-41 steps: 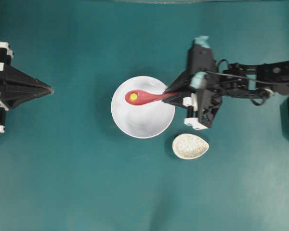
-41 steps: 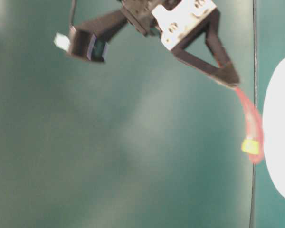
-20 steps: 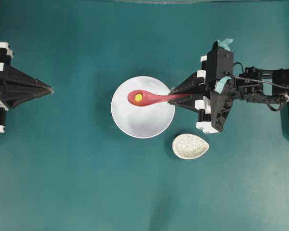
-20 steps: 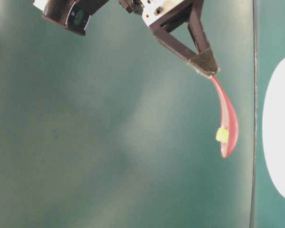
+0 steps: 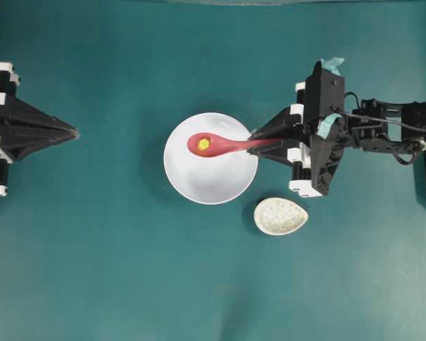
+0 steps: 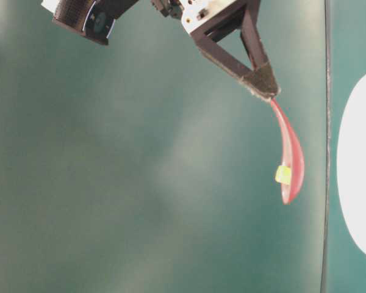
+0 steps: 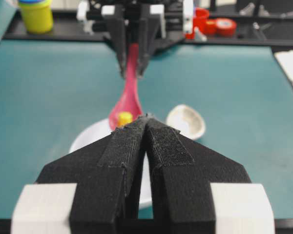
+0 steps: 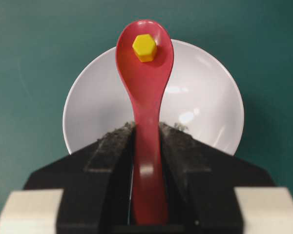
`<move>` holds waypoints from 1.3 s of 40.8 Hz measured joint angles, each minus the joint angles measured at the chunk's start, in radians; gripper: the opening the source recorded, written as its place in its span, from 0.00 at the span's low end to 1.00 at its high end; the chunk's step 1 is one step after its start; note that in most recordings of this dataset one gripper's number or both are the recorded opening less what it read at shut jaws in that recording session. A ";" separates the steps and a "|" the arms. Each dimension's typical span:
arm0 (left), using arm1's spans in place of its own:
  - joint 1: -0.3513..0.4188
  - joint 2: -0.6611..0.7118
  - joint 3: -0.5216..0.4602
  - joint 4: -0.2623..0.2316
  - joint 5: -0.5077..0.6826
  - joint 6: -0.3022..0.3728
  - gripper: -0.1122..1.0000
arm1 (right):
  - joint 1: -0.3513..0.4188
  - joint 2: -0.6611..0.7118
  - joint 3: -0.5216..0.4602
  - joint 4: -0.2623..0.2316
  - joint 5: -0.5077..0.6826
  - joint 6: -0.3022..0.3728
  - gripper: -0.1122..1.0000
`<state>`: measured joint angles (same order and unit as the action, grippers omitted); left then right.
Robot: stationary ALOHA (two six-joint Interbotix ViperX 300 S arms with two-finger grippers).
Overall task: Scoop the yellow hexagonal prism block from the bowl with a spoon using the right arm.
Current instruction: 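Hold the spoon with the block steady above the bowl's right edge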
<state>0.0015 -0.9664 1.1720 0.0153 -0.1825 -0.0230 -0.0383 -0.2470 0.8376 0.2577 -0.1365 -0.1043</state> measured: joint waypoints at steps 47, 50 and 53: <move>0.000 0.000 0.000 0.000 0.005 -0.002 0.11 | 0.000 -0.026 -0.002 -0.002 0.000 -0.003 0.31; 0.002 0.000 0.000 0.000 0.005 -0.002 0.11 | 0.000 -0.028 -0.008 0.000 0.002 -0.005 0.31; 0.002 0.000 0.000 0.000 0.005 -0.002 0.11 | 0.000 -0.026 -0.012 0.000 0.002 -0.006 0.31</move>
<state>0.0031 -0.9664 1.1720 0.0153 -0.1779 -0.0245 -0.0383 -0.2730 0.8253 0.2577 -0.1350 -0.1104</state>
